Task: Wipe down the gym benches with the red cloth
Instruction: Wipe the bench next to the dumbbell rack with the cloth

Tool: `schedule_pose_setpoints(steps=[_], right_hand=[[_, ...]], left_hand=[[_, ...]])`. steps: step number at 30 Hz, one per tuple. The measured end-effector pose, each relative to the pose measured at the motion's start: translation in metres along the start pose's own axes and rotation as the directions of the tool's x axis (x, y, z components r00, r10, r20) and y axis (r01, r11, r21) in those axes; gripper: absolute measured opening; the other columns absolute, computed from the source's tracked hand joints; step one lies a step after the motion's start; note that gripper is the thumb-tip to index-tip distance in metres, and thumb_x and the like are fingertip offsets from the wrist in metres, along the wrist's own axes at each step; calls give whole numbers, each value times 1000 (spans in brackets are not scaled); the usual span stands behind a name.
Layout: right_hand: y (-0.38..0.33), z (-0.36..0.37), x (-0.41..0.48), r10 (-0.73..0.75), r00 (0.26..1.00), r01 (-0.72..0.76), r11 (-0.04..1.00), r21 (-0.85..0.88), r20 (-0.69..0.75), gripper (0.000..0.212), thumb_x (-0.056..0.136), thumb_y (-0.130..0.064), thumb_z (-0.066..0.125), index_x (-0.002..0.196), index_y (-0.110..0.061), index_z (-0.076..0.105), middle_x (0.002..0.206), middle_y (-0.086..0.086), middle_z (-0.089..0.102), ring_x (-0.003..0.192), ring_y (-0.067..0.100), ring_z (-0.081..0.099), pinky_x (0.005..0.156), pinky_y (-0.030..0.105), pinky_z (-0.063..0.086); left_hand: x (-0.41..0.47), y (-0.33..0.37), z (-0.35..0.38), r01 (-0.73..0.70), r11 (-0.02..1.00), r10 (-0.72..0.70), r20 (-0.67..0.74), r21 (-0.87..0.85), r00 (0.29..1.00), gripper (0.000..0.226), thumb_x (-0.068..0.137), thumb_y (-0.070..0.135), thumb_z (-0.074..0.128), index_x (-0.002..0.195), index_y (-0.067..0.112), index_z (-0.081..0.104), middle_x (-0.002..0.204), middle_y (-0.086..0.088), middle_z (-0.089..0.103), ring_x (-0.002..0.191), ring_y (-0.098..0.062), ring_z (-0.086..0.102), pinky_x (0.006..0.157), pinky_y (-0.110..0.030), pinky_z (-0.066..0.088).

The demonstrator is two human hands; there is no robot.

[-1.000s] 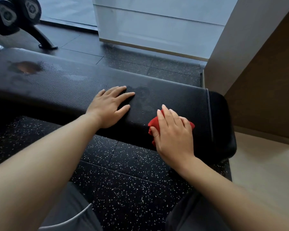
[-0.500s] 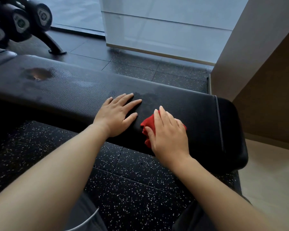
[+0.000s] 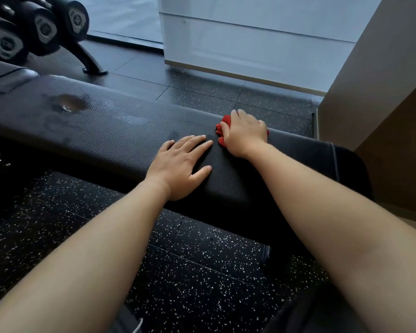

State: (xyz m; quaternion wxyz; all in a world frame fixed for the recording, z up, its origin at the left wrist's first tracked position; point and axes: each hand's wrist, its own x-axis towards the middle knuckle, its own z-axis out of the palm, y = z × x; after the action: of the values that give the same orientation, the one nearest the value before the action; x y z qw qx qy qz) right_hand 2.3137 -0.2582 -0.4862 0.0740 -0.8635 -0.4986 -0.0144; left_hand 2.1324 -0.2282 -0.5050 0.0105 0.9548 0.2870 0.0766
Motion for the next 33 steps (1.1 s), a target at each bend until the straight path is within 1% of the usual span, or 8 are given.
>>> schedule_pose_setpoints(steps=[6, 10, 13, 17, 22, 25, 29, 33], right_hand=[[7, -4, -27, -66, 998, 66, 998, 12, 6, 48, 99, -44, 31, 133, -11, 40, 135, 8, 45, 126, 27, 42, 100, 42, 29], [11, -10, -73, -104, 994, 104, 994, -10, 32, 58, 100, -44, 30, 147, -10, 26, 154, 8, 26, 139, 24, 28, 109, 39, 21], [16, -8, -95, -125, 992, 126, 992, -21, 30, 60, 100, -45, 29, 149, -13, 22, 158, 6, 18, 142, 20, 21, 111, 37, 16], [13, -3, -72, -99, 995, 99, 995, -9, -1, 58, 99, -45, 30, 147, -12, 28, 155, 5, 27, 139, 21, 28, 109, 39, 22], [7, 2, -15, -77, 997, 77, 997, 12, -19, 47, 99, -45, 30, 131, -13, 43, 137, 6, 45, 127, 27, 42, 100, 41, 30], [0, 0, 14, -42, 999, 42, 999, 5, 12, 46, 99, -46, 29, 124, -13, 49, 132, 9, 50, 122, 30, 46, 97, 42, 32], [-5, -1, 34, -13, 999, 14, 999, -31, 47, 49, 98, -47, 27, 125, -13, 52, 132, 13, 51, 121, 33, 48, 96, 44, 34], [-2, -2, 25, -44, 999, 44, 999, -22, 3, 45, 98, -46, 30, 122, -14, 52, 129, 13, 53, 118, 34, 50, 94, 43, 34]], left_hand=[[-4, 3, 0, 6, 1000, -7, 12, 17, 1000, 87, 71, 66, -1, 149, 35, 19, 157, 12, 16, 145, -9, 14, 116, -36, 12], [-5, 3, 0, 4, 1000, -5, 20, 12, 1000, 87, 71, 66, -3, 149, 34, 17, 158, 12, 14, 145, -9, 12, 116, -36, 12], [-4, 2, 1, 3, 1000, -3, 10, 7, 1000, 86, 72, 66, -1, 149, 35, 19, 157, 12, 16, 145, -9, 14, 116, -37, 12], [-2, 0, 0, -4, 1000, 4, -7, -3, 1000, 83, 74, 66, 4, 147, 35, 24, 156, 12, 22, 143, -9, 18, 114, -37, 15], [-1, -1, 0, -3, 1000, 2, -24, -5, 1000, 80, 75, 65, 8, 146, 35, 29, 154, 13, 26, 142, -8, 21, 112, -37, 18], [-1, -1, 0, -1, 1000, 0, -37, -16, 999, 77, 76, 65, 12, 144, 35, 32, 152, 13, 29, 140, -8, 24, 110, -37, 20], [0, -1, 1, 2, 1000, -3, -47, -14, 999, 75, 76, 64, 15, 143, 35, 34, 151, 13, 31, 139, -7, 27, 109, -37, 21], [-1, 0, -1, 7, 1000, -7, -51, -5, 999, 76, 75, 64, 14, 143, 36, 34, 151, 14, 31, 139, -7, 27, 109, -36, 21]])
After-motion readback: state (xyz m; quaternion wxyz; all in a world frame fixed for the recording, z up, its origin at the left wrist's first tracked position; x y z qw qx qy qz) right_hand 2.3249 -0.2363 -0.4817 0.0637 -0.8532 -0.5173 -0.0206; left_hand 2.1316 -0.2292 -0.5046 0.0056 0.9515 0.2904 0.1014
